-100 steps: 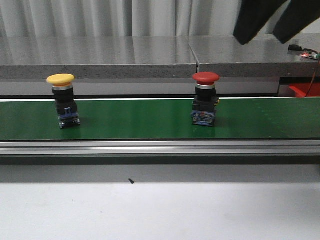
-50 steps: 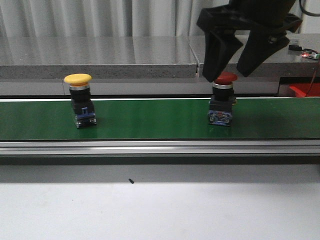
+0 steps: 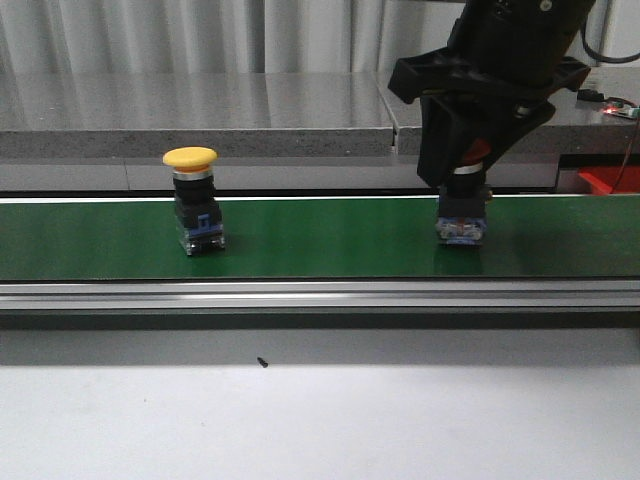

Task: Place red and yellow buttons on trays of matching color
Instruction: 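Lower the right gripper onto the red button on the belt and grasp it, then lower the red button into the red tray and open the right gripper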

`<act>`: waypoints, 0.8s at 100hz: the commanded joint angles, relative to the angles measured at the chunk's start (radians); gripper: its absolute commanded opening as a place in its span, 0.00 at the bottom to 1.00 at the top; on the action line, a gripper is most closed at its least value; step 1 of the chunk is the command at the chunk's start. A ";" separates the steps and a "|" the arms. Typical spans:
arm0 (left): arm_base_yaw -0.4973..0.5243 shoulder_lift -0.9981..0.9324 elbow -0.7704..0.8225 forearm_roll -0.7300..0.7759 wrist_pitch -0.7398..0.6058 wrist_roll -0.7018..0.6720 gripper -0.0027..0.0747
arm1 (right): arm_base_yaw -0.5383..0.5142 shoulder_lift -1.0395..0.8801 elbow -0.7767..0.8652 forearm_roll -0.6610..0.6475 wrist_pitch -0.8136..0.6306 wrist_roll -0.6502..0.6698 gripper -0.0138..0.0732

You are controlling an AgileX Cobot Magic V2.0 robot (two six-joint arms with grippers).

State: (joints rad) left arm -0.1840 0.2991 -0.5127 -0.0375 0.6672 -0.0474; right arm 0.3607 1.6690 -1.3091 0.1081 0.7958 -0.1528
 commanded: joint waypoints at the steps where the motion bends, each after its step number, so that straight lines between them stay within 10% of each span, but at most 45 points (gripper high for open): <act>1: -0.008 0.010 -0.025 -0.005 -0.070 -0.011 0.01 | -0.032 -0.098 -0.036 -0.028 -0.026 -0.014 0.34; 80: -0.008 0.010 -0.025 -0.005 -0.070 -0.011 0.01 | -0.745 -0.171 -0.034 -0.044 -0.102 0.146 0.33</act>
State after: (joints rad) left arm -0.1840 0.2991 -0.5127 -0.0375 0.6672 -0.0474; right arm -0.3364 1.5177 -1.3107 0.0649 0.7739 -0.0586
